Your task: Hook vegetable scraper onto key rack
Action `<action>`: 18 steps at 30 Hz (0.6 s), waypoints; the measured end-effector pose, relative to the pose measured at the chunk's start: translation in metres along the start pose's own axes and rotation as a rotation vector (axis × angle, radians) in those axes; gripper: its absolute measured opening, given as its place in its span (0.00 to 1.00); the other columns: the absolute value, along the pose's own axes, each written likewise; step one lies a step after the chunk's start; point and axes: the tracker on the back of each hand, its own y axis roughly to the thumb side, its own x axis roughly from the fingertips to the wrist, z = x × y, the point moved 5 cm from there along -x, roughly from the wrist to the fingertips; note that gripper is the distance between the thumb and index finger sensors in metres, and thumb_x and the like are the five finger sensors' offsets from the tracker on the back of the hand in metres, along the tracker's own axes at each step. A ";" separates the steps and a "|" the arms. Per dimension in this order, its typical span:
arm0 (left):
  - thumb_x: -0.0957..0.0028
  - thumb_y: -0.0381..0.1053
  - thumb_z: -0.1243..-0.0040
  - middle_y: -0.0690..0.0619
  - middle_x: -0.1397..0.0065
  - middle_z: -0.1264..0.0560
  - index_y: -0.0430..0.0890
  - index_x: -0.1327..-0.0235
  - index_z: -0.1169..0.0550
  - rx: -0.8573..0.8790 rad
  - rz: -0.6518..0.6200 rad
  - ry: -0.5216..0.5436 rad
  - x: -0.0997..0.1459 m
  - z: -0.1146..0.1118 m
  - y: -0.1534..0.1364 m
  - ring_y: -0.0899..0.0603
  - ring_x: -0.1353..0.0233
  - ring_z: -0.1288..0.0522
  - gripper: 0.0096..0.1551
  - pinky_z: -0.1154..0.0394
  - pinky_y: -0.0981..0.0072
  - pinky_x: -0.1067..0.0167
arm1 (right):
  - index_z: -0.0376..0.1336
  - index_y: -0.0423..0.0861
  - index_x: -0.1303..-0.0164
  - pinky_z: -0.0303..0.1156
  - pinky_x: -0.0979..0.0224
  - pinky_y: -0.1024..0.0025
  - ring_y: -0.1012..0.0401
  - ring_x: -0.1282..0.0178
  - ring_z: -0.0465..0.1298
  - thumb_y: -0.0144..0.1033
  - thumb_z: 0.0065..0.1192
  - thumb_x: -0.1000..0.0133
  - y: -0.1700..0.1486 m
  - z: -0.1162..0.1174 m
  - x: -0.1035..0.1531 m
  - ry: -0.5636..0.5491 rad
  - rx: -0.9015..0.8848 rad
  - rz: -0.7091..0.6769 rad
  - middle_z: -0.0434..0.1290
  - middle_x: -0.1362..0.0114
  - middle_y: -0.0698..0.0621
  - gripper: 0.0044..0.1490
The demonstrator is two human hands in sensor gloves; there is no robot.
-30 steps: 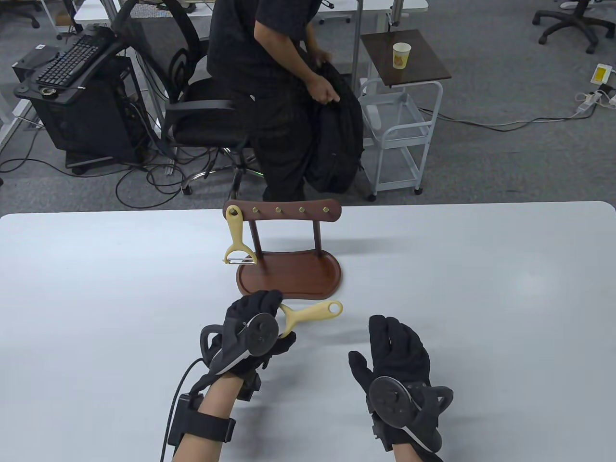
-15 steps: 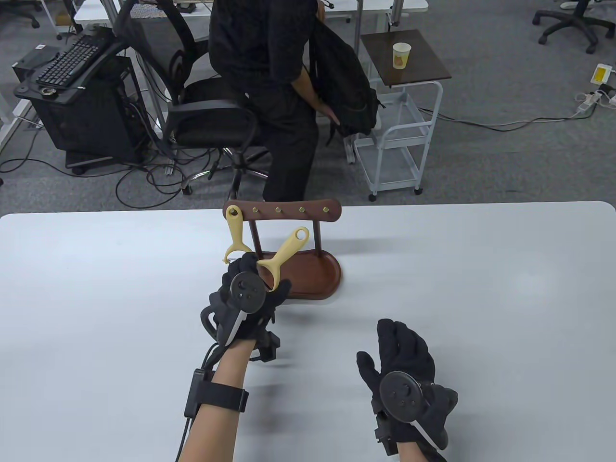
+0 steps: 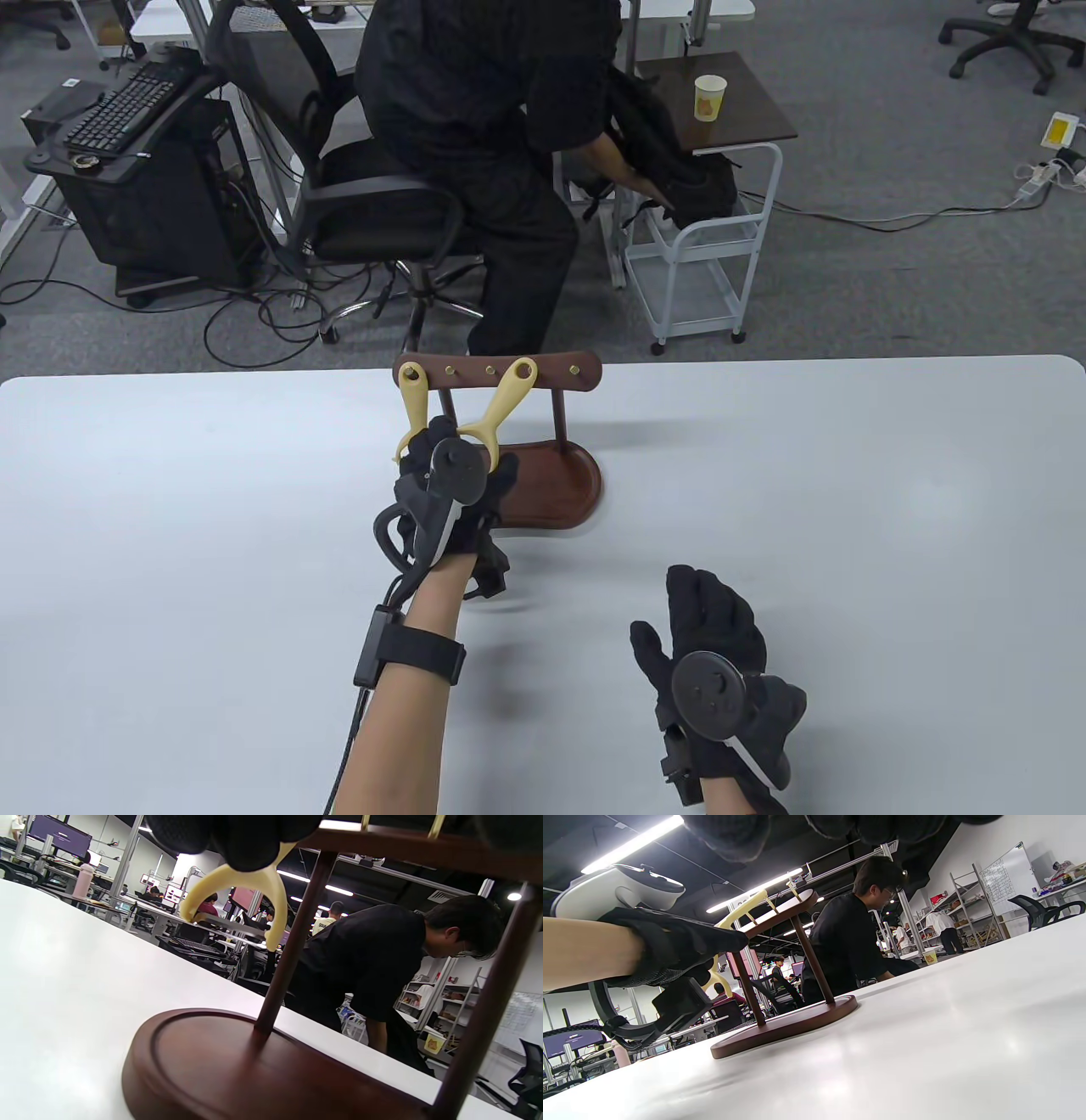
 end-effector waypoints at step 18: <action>0.63 0.82 0.43 0.50 0.18 0.49 0.50 0.23 0.55 -0.096 -0.022 -0.043 0.009 -0.010 0.007 0.37 0.20 0.39 0.66 0.39 0.38 0.25 | 0.46 0.45 0.16 0.53 0.20 0.39 0.41 0.19 0.53 0.58 0.51 0.39 -0.001 0.003 0.000 0.015 -0.022 -0.002 0.49 0.14 0.41 0.47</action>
